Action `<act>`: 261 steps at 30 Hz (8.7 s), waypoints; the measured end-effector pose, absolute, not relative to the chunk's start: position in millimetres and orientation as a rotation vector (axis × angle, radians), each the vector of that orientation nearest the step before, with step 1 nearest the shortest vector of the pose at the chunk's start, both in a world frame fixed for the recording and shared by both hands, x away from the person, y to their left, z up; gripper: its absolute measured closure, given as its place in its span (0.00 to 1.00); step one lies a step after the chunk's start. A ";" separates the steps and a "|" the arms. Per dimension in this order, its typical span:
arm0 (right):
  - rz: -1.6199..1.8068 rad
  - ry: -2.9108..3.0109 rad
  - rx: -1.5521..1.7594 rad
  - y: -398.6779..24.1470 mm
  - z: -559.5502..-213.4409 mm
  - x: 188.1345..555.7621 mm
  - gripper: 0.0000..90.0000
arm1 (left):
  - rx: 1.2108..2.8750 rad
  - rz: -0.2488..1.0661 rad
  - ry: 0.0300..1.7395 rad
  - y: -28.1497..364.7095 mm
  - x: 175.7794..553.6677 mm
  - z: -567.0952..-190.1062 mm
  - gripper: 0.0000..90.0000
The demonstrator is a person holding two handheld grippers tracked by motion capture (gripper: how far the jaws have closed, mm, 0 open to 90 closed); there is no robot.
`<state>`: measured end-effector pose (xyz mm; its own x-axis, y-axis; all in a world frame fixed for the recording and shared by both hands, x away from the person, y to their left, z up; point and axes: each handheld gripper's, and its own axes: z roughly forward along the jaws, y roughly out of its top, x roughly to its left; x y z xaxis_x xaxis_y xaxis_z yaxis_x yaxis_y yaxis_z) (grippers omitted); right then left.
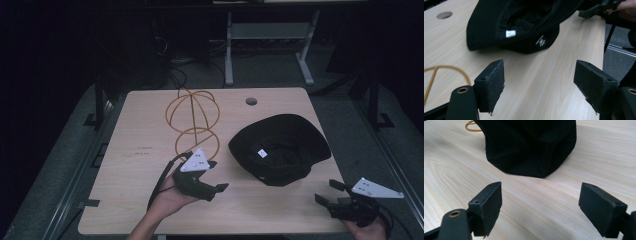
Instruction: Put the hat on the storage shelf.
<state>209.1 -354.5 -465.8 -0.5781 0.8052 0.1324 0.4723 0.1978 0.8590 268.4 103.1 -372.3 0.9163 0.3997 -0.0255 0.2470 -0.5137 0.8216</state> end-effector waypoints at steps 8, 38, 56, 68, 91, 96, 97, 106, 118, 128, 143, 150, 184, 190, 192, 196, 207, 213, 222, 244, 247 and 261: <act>1.338 2.134 1.199 -354.1 -466.2 209.3 0.20 | 2.162 0.158 0.388 63.8 279.2 -362.7 0.27; 1.361 2.123 1.206 -346.5 -465.0 212.2 0.16 | 2.343 0.137 0.296 -11.0 296.0 -380.3 0.50; 1.341 2.187 1.191 -317.6 -462.7 240.2 0.16 | 2.249 0.182 0.312 4.2 294.5 -382.2 0.93; 1.409 2.152 1.191 -311.4 -461.3 269.3 0.26 | 2.204 0.116 0.309 21.7 297.3 -386.2 0.94; 1.543 2.147 1.103 -312.3 -451.4 264.6 0.94 | 2.171 0.147 0.321 33.6 295.3 -377.3 0.88; 1.582 2.112 1.093 -315.2 -439.3 260.4 0.95 | 2.185 0.176 0.302 35.5 291.4 -373.3 0.85; 1.591 2.103 1.089 -316.5 -435.8 259.9 0.95 | 2.181 0.180 0.305 36.2 290.5 -372.6 0.83; 1.632 2.057 1.108 -323.6 -421.4 258.3 0.95 | 2.183 0.221 0.305 47.9 284.0 -364.2 0.73; 1.689 2.000 1.072 -330.5 -387.6 257.5 0.95 | 2.178 0.275 0.330 77.1 271.2 -368.0 0.64; 1.772 1.986 1.108 -331.0 -368.5 265.2 0.95 | 2.174 0.261 0.382 104.0 268.4 -384.0 0.63; 1.836 2.017 1.108 -316.2 -339.1 280.5 0.95 | 2.171 0.274 0.436 136.1 263.4 -406.4 0.60; 1.832 2.040 1.087 -304.5 -320.6 292.5 0.95 | 2.167 0.272 0.463 145.4 263.2 -421.2 0.58; 1.842 2.079 0.962 -237.8 -236.4 344.9 0.95 | 2.190 0.282 0.512 156.1 266.0 -440.8 0.43; 1.842 2.096 0.944 -225.8 -229.0 351.6 0.95 | 2.195 0.284 0.509 154.1 264.9 -441.9 0.43; 1.839 2.103 0.939 -220.5 -224.9 354.0 0.95 | 2.202 0.288 0.501 154.8 265.0 -441.4 0.42; 1.838 2.112 0.916 -209.3 -215.2 358.0 0.95 | 2.191 0.284 0.506 154.4 264.5 -441.6 0.42; 1.801 2.148 0.896 -177.4 -198.7 376.3 0.95 | 2.192 0.282 0.510 154.8 266.0 -443.9 0.42; 1.771 2.181 0.890 -158.8 -191.4 386.8 0.95 | 2.194 0.281 0.511 155.0 267.2 -445.4 0.42; 1.713 2.259 0.898 -122.7 -184.2 404.6 0.95 | 2.212 0.281 0.495 154.4 268.2 -447.0 0.42; 1.602 2.366 0.839 -46.5 -195.9 424.0 0.93 | 2.236 0.265 0.460 150.2 266.8 -448.9 0.42; 1.559 2.386 0.823 -34.9 -198.5 424.9 0.93 | 2.239 0.258 0.457 149.5 265.8 -448.5 0.42; 1.358 2.506 0.706 16.8 -221.4 424.2 0.65 | 2.246 0.257 0.421 144.8 260.1 -447.2 0.42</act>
